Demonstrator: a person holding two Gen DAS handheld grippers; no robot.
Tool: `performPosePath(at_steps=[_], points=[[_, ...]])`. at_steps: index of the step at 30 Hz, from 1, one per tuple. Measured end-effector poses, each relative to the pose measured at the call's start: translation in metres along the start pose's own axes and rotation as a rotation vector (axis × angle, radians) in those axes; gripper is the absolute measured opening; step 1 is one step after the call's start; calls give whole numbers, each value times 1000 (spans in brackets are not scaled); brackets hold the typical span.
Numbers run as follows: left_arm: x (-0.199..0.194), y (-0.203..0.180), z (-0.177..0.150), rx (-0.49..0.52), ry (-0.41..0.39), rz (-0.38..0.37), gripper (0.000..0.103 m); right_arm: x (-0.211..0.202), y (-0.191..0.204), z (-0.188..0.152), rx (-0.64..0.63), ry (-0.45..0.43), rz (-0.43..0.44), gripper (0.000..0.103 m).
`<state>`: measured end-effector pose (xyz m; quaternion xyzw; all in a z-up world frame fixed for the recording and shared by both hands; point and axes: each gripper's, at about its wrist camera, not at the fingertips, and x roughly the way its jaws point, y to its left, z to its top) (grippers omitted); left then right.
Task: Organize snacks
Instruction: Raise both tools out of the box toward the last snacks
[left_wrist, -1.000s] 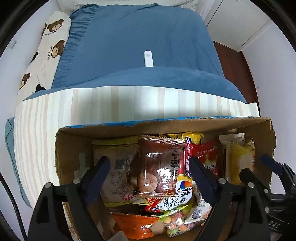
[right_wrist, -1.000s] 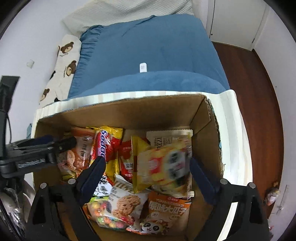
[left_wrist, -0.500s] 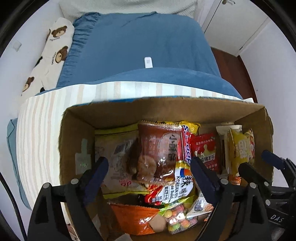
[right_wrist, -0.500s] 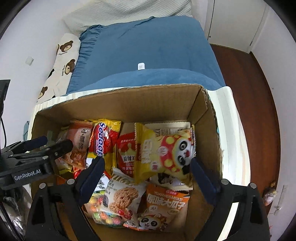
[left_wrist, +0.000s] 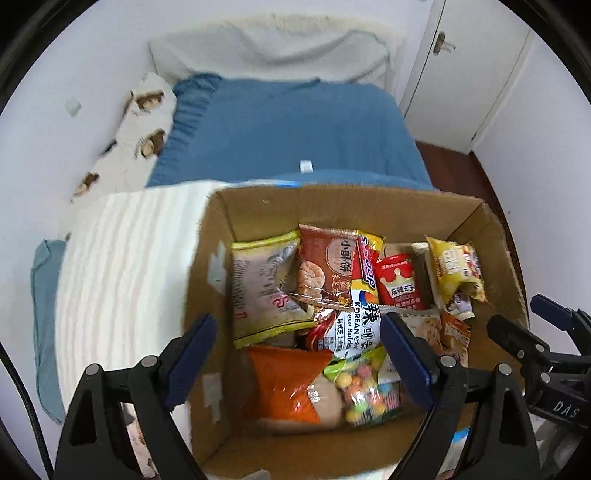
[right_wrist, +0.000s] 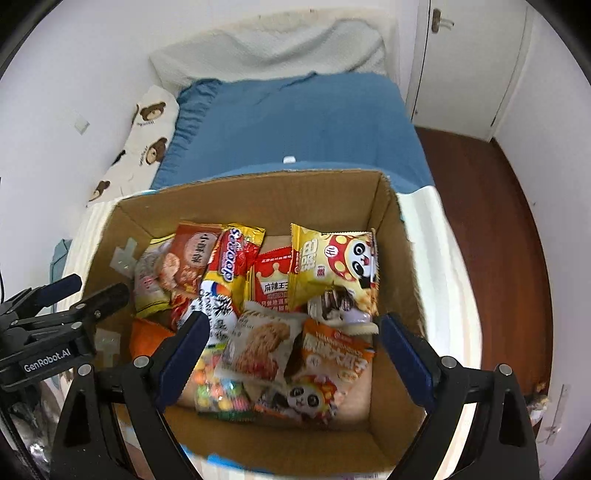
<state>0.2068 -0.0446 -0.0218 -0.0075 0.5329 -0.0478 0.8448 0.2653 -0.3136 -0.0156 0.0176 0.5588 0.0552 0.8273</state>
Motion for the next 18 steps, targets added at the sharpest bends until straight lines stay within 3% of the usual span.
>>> performPosePath(at_steps=[18], points=[[-149, -21, -81, 59, -277, -39, 91, -151, 18, -94, -50, -263, -43, 96]])
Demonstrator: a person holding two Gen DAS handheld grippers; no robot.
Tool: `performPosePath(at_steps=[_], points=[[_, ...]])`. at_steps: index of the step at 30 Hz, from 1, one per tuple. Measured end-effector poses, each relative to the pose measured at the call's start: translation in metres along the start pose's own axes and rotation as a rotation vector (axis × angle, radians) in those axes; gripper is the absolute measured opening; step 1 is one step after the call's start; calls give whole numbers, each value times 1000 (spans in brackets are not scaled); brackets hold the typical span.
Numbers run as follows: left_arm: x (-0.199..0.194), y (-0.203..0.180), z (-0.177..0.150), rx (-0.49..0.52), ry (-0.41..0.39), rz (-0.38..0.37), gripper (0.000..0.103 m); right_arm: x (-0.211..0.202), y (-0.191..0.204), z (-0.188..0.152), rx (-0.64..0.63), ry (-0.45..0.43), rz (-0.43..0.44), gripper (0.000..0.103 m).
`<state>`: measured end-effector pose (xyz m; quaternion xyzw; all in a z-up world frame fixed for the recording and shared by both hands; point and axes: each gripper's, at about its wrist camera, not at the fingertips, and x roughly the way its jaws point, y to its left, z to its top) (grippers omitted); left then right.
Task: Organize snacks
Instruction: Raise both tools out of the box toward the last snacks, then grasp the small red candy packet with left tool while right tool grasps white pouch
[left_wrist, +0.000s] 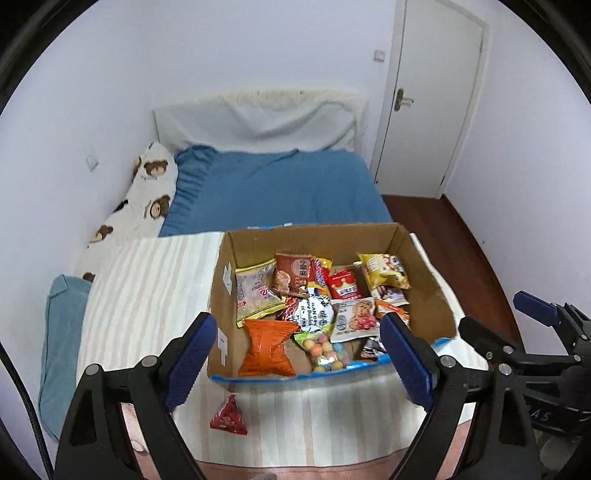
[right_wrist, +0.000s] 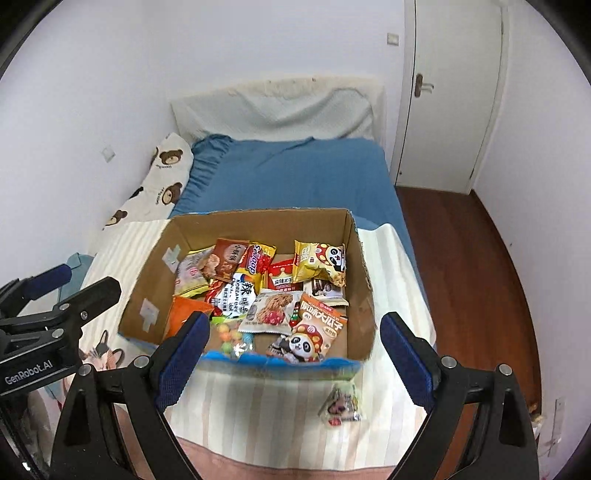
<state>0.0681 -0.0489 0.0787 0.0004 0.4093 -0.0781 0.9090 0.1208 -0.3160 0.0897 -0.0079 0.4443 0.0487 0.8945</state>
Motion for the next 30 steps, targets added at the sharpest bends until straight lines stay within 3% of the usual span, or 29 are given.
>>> performPosePath(at_steps=[10, 18, 24, 30], points=[[-56, 3, -14, -12, -97, -6, 91, -80, 9, -14, 11, -138, -9, 96], [-73, 2, -18, -12, -132, -5, 91, -100, 10, -19, 36, -145, 28, 96], [-50, 13, -28, -42, -62, 16, 96, -56, -27, -33, 151, -20, 31, 98], [7, 35, -58, -97, 78, 103, 102, 49, -84, -79, 321, 214, 30, 98]])
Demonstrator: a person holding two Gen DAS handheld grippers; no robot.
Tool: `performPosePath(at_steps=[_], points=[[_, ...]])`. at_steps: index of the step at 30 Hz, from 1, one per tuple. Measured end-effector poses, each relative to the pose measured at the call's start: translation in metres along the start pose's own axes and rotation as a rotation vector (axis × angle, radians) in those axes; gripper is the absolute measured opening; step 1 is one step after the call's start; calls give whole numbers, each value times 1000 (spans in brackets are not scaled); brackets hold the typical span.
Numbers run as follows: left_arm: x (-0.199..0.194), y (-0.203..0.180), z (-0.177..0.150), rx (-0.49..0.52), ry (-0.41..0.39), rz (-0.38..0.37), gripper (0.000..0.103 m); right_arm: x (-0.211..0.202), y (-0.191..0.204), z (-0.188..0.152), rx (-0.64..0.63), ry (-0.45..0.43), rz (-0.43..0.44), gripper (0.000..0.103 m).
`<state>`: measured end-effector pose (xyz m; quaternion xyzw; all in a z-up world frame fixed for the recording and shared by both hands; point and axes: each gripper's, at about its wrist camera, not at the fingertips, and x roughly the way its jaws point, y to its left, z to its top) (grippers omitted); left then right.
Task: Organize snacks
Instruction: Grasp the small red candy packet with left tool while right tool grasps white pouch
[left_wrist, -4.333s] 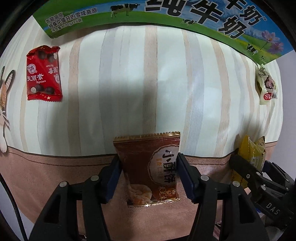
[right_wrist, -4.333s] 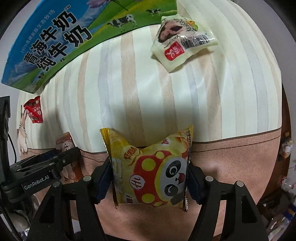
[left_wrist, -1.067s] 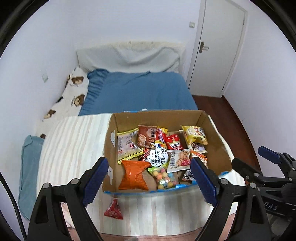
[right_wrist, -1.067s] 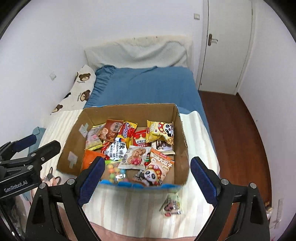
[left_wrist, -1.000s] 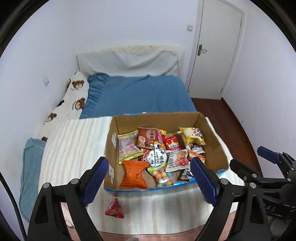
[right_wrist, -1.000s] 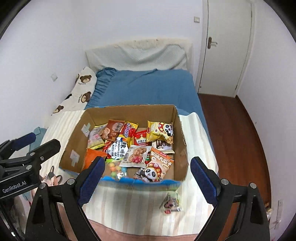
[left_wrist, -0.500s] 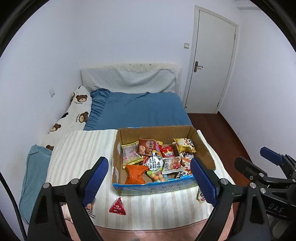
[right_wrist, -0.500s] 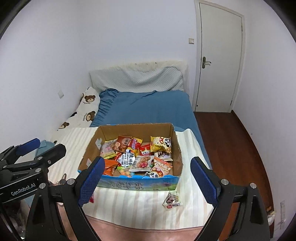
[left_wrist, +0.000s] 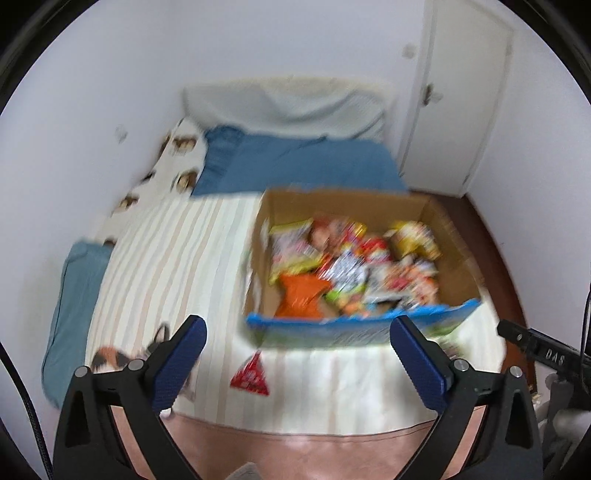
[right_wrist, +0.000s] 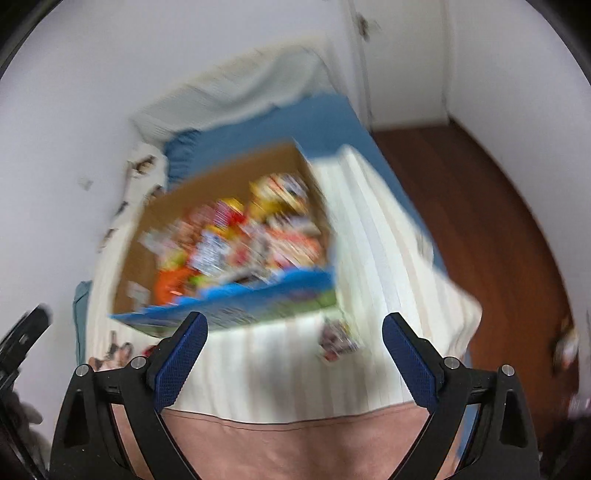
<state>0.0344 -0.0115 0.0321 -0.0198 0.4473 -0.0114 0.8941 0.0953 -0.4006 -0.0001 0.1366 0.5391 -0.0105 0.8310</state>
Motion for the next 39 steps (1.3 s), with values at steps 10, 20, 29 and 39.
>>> performPosePath(at_steps=[10, 20, 29, 39], points=[[90, 53, -65, -93, 261, 101, 102, 139, -13, -8, -67, 173, -134, 88], [133, 112, -82, -234, 423, 81, 102, 159, 26, -51, -210, 241, -106, 51], [189, 87, -69, -98, 514, -25, 94, 155, 49, -89, -227, 296, -46, 51], [198, 64, -89, -59, 540, -77, 39, 159, 45, -101, -197, 356, 0, 51]])
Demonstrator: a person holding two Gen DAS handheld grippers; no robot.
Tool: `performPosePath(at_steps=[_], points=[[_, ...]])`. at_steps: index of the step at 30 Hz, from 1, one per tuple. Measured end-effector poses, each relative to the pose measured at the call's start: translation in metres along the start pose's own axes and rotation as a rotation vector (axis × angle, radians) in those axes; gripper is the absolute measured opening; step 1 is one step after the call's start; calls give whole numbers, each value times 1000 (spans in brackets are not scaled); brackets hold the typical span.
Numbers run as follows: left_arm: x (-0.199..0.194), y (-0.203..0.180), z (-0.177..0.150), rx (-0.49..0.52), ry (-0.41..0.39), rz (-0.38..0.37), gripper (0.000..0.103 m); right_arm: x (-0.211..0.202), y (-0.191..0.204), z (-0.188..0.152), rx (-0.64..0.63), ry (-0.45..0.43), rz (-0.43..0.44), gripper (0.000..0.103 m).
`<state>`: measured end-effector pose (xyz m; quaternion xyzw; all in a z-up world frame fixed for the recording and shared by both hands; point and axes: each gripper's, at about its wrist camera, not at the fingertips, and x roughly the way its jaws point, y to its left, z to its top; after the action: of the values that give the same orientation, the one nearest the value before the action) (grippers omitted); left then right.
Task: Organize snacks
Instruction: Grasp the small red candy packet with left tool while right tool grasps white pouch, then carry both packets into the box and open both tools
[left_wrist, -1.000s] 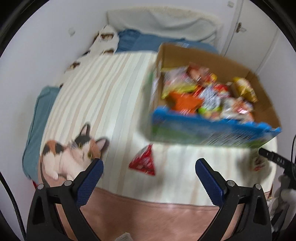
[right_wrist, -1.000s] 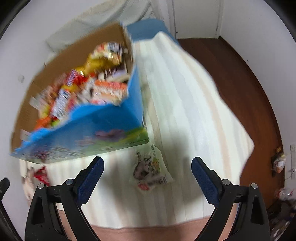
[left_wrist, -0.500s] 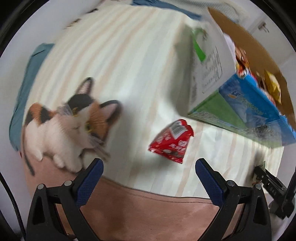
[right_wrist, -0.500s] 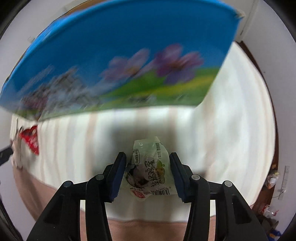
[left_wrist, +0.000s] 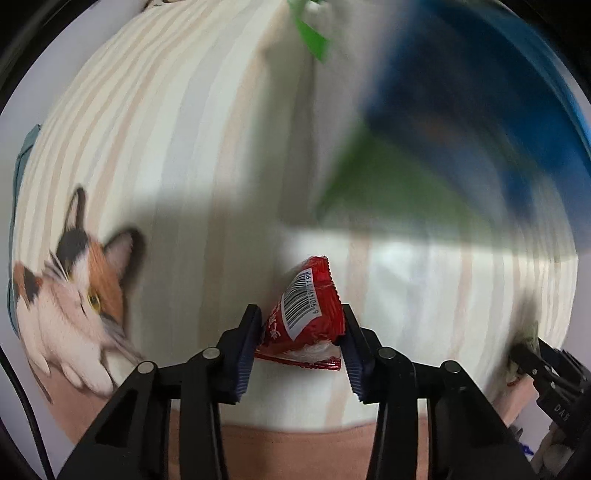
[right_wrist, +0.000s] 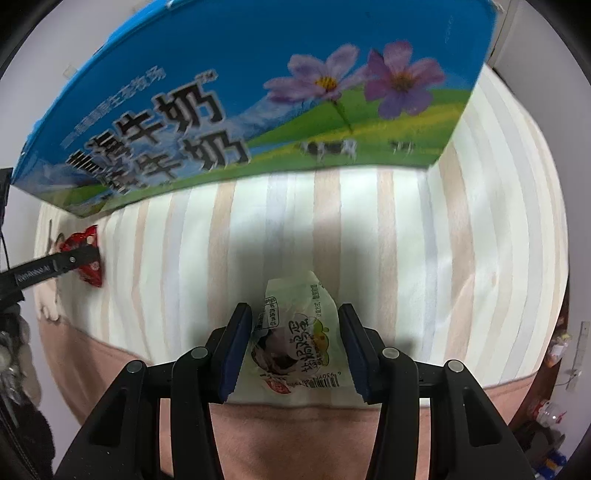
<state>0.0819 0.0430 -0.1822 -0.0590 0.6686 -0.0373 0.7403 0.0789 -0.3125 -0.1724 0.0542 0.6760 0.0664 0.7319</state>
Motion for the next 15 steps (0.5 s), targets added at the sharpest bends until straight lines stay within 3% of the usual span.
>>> performPosePath(at_steps=[5, 8, 15], points=[[2, -24, -58, 33, 78, -80, 39, 4, 8, -40, -51, 87, 53, 51], [12, -38, -76, 41, 111, -107, 39, 10, 9, -56, -64, 110, 50, 51], [36, -59, -81, 89, 105, -27, 41, 25, 19, -61, -64, 102, 14, 54]])
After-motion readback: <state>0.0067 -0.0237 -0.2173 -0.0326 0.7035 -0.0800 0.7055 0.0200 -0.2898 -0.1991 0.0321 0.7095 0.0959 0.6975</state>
